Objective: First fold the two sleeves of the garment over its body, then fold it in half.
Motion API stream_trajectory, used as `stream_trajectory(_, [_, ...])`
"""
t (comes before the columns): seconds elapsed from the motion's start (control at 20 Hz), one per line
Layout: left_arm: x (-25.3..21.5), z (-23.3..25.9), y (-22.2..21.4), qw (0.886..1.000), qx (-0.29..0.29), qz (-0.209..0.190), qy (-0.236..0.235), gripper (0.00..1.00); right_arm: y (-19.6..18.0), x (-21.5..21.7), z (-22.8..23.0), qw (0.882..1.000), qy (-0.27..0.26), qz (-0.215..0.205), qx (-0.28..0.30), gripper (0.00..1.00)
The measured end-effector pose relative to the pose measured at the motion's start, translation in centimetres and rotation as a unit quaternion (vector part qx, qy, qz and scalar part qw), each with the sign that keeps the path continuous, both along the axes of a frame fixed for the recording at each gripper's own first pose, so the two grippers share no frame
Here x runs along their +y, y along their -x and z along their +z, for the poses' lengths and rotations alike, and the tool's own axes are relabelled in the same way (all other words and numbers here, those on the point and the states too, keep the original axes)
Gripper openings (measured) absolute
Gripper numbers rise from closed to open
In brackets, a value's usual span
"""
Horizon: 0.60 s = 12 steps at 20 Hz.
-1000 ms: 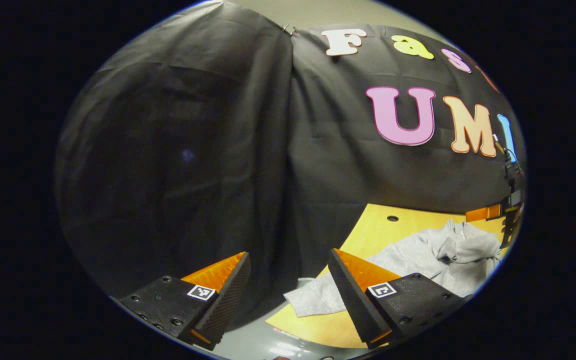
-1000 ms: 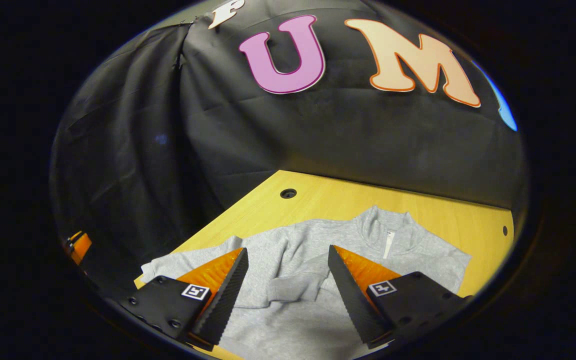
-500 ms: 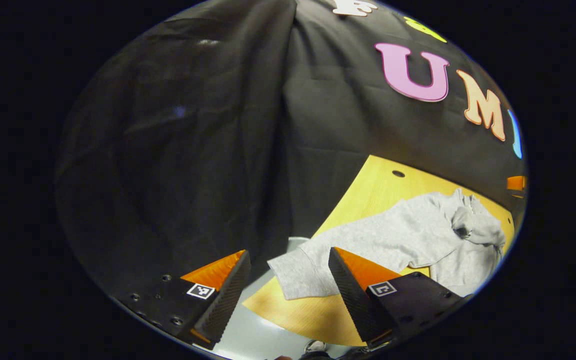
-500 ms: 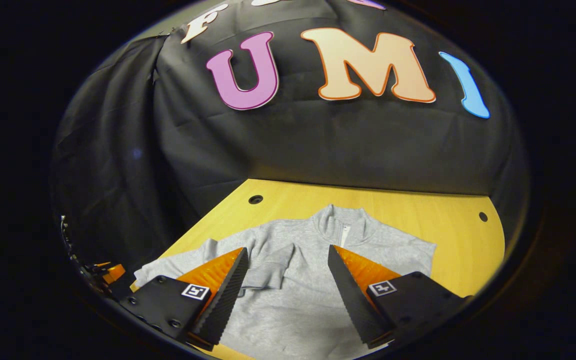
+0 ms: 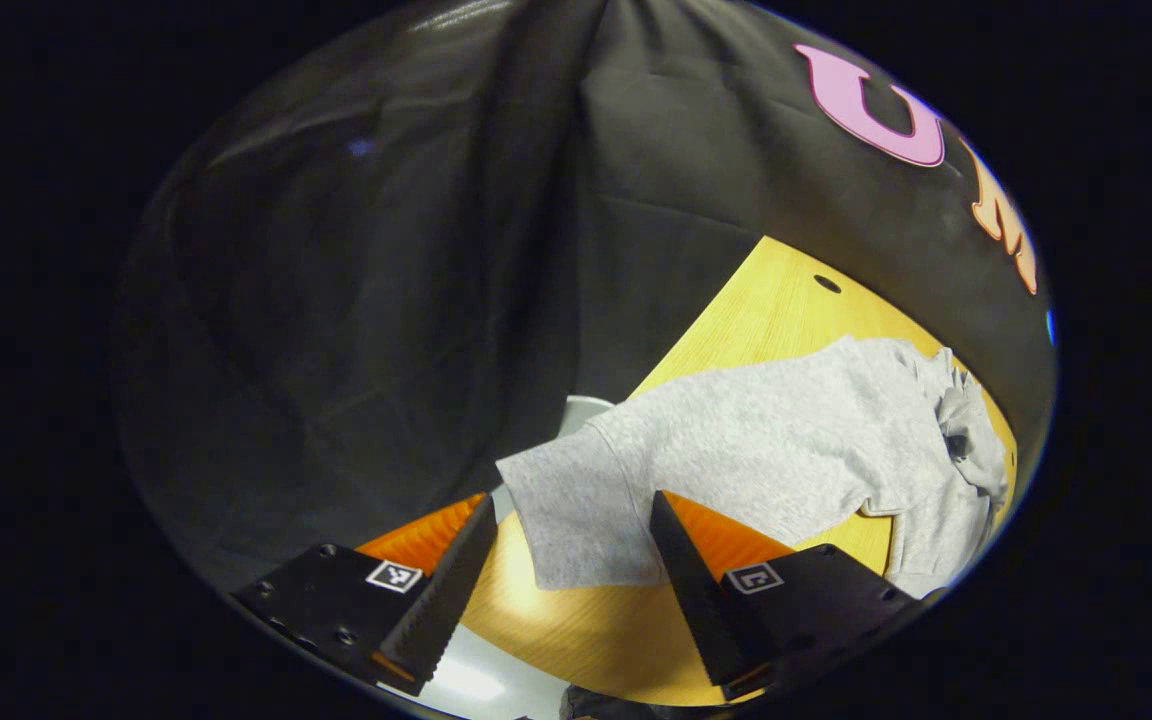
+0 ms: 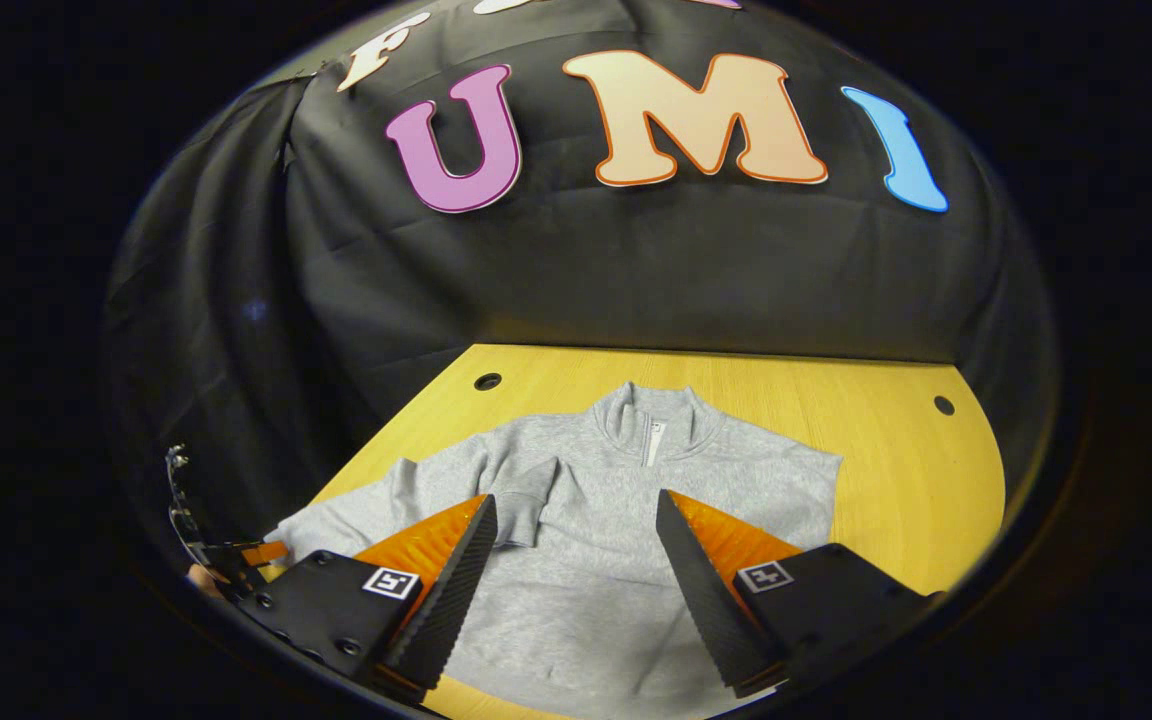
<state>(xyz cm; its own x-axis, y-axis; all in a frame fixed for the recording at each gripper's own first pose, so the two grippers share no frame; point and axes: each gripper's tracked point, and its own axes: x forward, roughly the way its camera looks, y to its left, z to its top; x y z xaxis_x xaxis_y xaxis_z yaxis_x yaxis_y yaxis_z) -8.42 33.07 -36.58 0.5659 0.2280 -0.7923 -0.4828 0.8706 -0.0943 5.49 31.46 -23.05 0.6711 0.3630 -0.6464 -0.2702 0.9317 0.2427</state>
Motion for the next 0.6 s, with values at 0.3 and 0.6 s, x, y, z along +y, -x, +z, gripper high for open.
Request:
stream_trajectory(0.3, [-2.4, -0.9, -1.6, 0.998, 0.023, -0.058, -0.013, 0.54, -0.2, -0.7, 0.4, 1.0, -0.007, -0.005, -0.001, 0.99])
stream_trajectory(0.6, [-3.1, -0.2, -2.4, 0.997, 0.039, -0.068, 0.007, 0.0, 0.5, -1.5, 1.0, 1.0, -0.017, -0.004, -0.009, 0.99])
